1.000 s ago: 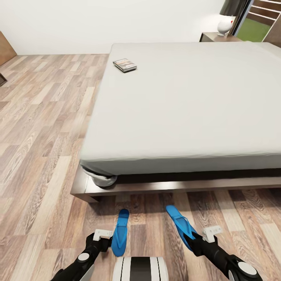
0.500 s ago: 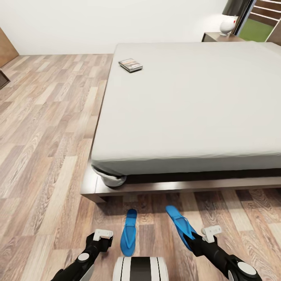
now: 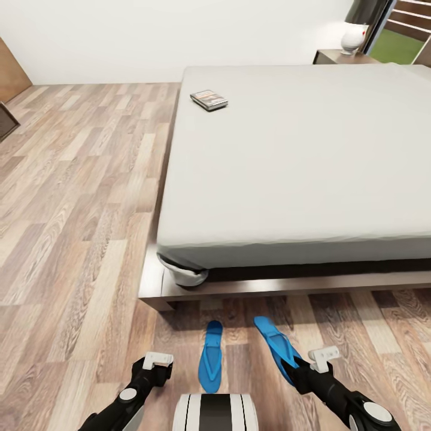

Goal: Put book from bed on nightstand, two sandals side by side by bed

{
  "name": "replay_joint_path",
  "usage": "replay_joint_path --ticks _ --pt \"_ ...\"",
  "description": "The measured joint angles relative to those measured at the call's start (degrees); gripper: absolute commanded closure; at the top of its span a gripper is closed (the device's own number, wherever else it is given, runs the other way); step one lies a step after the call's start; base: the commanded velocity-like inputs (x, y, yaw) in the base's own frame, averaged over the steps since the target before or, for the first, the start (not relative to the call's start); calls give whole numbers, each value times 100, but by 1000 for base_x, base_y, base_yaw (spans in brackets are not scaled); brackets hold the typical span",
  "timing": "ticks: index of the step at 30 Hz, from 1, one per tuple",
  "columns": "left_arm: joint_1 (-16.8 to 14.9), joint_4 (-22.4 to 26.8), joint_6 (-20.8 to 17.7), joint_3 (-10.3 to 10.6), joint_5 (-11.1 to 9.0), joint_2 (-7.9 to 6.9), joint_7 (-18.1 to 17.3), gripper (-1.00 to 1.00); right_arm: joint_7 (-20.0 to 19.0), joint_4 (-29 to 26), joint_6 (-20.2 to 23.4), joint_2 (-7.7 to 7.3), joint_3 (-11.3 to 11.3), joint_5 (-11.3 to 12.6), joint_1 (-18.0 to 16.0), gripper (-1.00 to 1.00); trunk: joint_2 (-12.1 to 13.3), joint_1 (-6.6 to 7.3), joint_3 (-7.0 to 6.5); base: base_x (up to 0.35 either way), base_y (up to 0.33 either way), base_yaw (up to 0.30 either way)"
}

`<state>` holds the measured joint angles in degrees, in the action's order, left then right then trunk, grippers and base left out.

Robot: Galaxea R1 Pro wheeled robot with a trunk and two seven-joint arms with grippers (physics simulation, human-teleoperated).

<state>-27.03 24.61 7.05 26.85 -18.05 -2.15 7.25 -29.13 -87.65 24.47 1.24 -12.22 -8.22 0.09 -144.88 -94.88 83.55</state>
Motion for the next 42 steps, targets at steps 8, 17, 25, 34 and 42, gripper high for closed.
replay_joint_path --ticks 8,17,25,34,42 --pt "0 -1 1 0 3 0 2 -100 30 22 5 0 102 -6 0 100 0 0 0 0 150 0" --pt "0 -1 14 5 7 0 0 -100 36 32 7 1 129 1 0 100 0 0 0 0 119 0" --pt "0 -1 14 7 9 0 3 -100 36 37 8 1 137 1 0 100 0 0 0 9 73 0" --pt "0 -1 15 10 9 -1 17 -100 44 70 8 1 158 2 0 100 0 0 0 5 70 0" --pt "0 -5 11 20 9 0 32 -100 45 107 11 8 172 -6 0 100 0 1 0 28 107 0"
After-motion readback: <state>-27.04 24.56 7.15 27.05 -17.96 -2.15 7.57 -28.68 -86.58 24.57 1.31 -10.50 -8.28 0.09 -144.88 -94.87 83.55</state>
